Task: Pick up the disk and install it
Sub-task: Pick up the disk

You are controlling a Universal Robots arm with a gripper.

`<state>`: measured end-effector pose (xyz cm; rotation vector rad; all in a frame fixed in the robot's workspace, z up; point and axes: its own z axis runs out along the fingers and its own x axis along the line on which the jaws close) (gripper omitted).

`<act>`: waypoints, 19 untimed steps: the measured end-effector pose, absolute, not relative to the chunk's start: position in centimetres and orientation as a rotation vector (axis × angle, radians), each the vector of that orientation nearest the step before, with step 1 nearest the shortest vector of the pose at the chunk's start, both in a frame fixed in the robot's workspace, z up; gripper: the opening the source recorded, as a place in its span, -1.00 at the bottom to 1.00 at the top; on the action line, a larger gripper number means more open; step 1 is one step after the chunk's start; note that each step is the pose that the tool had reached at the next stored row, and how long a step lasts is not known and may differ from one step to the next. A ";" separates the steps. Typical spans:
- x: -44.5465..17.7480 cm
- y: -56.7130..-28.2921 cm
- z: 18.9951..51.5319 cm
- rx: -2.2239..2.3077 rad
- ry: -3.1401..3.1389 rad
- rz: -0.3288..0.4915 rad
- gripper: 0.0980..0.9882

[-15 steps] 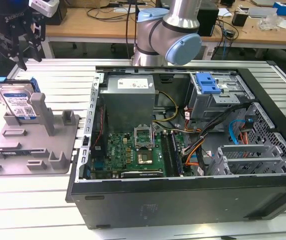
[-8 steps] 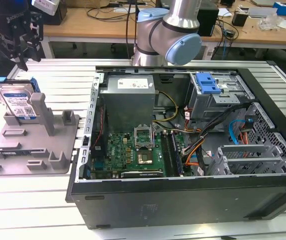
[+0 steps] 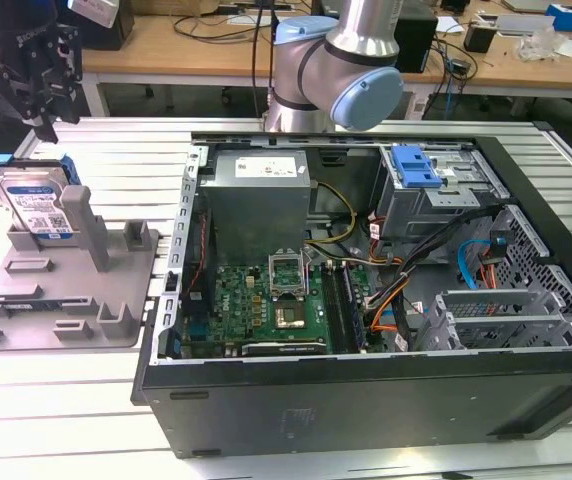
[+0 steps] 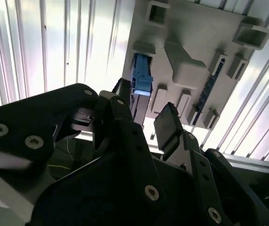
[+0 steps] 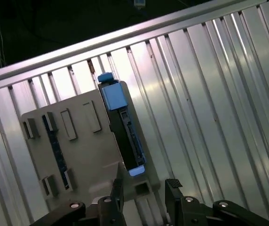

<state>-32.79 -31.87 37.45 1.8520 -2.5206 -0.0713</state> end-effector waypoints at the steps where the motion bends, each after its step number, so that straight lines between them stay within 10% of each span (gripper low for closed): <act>1: -32.8 -31.9 37.4 1.879 -2.500 -0.070 -0.14; 19: -32.8 -31.4 36.9 2.123 -2.278 -0.048 -0.14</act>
